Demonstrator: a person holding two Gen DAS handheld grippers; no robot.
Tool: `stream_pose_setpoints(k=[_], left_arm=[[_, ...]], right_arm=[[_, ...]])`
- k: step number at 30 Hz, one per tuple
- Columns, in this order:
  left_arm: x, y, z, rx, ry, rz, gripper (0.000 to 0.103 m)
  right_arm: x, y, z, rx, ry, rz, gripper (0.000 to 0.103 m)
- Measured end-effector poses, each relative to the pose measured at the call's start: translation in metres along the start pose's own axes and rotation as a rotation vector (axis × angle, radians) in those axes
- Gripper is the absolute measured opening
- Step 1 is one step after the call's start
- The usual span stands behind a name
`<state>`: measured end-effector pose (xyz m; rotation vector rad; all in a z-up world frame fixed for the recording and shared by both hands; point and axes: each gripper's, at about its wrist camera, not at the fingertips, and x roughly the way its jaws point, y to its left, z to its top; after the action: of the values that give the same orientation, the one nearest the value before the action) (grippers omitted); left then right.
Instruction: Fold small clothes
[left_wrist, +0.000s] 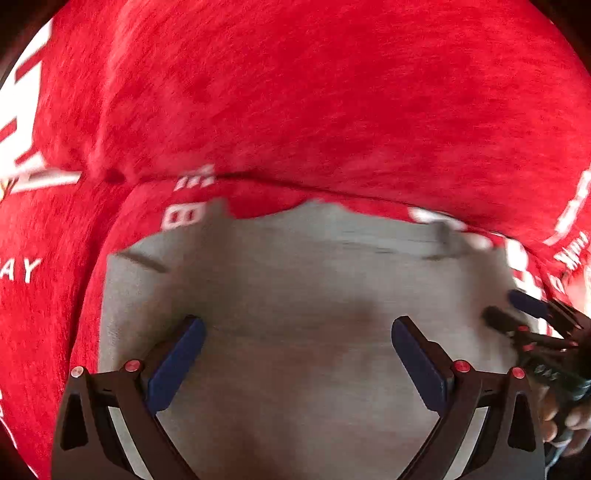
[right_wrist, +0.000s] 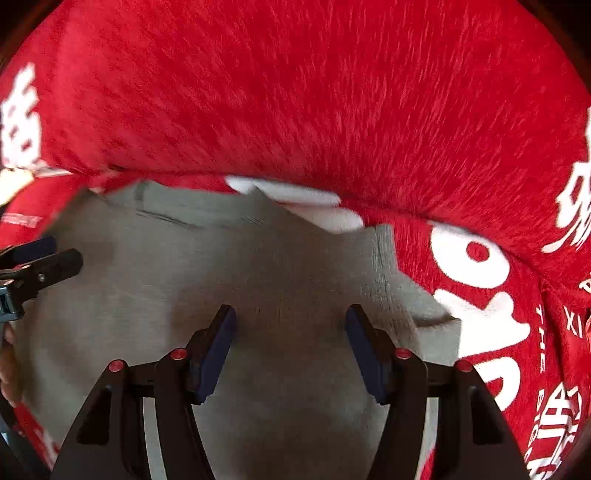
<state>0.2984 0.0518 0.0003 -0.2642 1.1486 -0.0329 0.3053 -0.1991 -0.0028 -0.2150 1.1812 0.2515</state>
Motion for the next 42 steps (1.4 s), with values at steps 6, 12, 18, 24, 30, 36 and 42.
stream_pose_setpoints(k=[6,12,18,24,30,36,42], left_arm=[[0.002,0.011,-0.007,0.07,-0.061,0.049,0.101],[-0.033,0.002,-0.013,0.03,-0.087,0.047,0.101],[-0.071,-0.037,-0.073,0.143,-0.122,-0.02,0.101],[-0.044,-0.042,-0.095,0.196,-0.078,0.067,0.102],[-0.05,-0.022,-0.099,0.189,-0.077,0.077,0.102],[-0.058,-0.017,-0.104,0.163,-0.061,0.137,0.102],[-0.085,-0.02,-0.121,0.133,-0.114,0.129,0.102]], right_arm=[[0.013,-0.047,-0.003,0.176,-0.03,0.08,0.069],[-0.016,-0.029,-0.008,0.132,-0.054,0.005,0.072],[-0.056,0.023,-0.053,0.01,-0.101,0.112,0.072],[-0.038,0.047,-0.072,-0.042,-0.065,0.075,0.072],[-0.044,-0.017,-0.086,0.073,-0.05,0.088,0.072],[-0.053,-0.027,-0.087,0.098,-0.019,0.067,0.072],[-0.083,0.011,-0.099,0.027,-0.052,0.009,0.072]])
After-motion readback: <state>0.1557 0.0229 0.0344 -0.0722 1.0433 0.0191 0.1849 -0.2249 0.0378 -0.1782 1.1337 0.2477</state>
